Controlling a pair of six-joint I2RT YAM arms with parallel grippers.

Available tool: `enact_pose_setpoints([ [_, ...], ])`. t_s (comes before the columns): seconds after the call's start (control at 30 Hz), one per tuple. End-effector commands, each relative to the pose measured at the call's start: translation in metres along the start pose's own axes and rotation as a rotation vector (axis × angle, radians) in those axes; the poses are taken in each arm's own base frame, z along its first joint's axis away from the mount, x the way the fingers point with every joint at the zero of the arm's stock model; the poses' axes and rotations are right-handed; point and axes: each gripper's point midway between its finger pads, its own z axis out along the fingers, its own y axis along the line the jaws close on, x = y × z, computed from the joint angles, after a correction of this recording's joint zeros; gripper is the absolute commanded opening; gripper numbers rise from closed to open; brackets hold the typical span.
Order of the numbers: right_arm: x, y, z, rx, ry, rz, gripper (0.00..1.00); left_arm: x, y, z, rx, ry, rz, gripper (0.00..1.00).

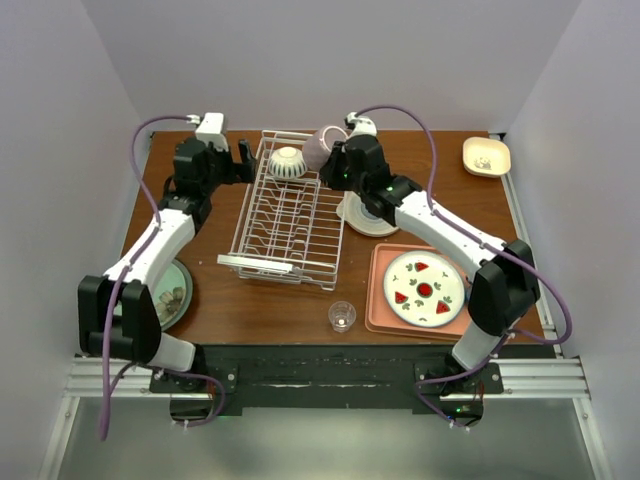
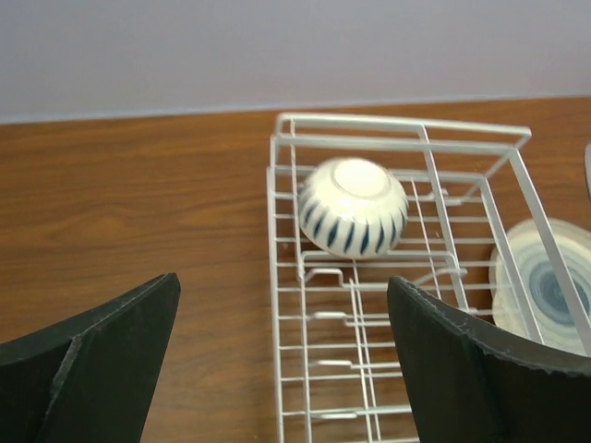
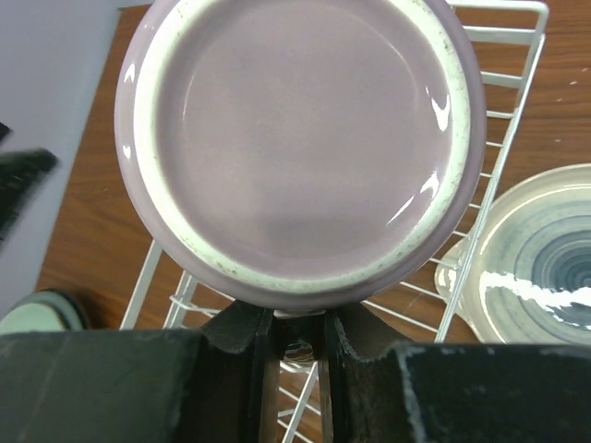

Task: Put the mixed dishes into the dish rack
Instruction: Pass the cup from the left arm to the right, then place the cup upside down on the dish rack

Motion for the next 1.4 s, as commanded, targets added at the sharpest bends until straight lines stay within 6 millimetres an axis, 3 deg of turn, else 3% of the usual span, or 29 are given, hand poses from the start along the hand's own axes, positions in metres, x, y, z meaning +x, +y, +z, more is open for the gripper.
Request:
enact_pose_setpoints([
  [0.0,-0.070,0.016,-0.014,0.057,-0.247,-0.010,0.00,0.071,-0.022,0.017,0.144,0.221,-0.032,1.00],
  [0.13,-0.059,0.010,-0.006,0.085,-0.227,-0.005,0.00,0.116,-0.027,0.023,0.195,0.328,-0.047,1.00],
  [0.23,-0.053,0.008,-0.005,0.093,-0.218,-0.004,0.00,0.138,-0.029,0.024,0.217,0.367,-0.057,1.00],
  [0.43,-0.036,0.001,0.006,0.127,-0.189,-0.018,0.00,0.155,-0.032,0.028,0.245,0.397,-0.074,0.98],
  [0.63,-0.022,-0.009,0.016,0.173,-0.191,-0.028,0.00,0.176,-0.025,0.033,0.200,0.440,-0.100,0.84],
  [0.73,-0.019,-0.013,0.018,0.189,-0.200,-0.033,0.00,0.179,-0.019,0.035,0.152,0.430,-0.115,0.80],
  [0.87,-0.015,-0.018,0.021,0.210,-0.200,-0.036,0.00,0.180,-0.015,0.034,0.126,0.424,-0.128,0.63],
  [0.97,-0.010,-0.021,0.023,0.220,-0.193,-0.044,0.00,0.182,-0.013,0.032,0.112,0.423,-0.137,0.58],
  [1.37,0.002,-0.034,0.050,0.312,-0.183,-0.094,0.00,0.178,-0.013,0.028,0.098,0.411,-0.160,0.52],
])
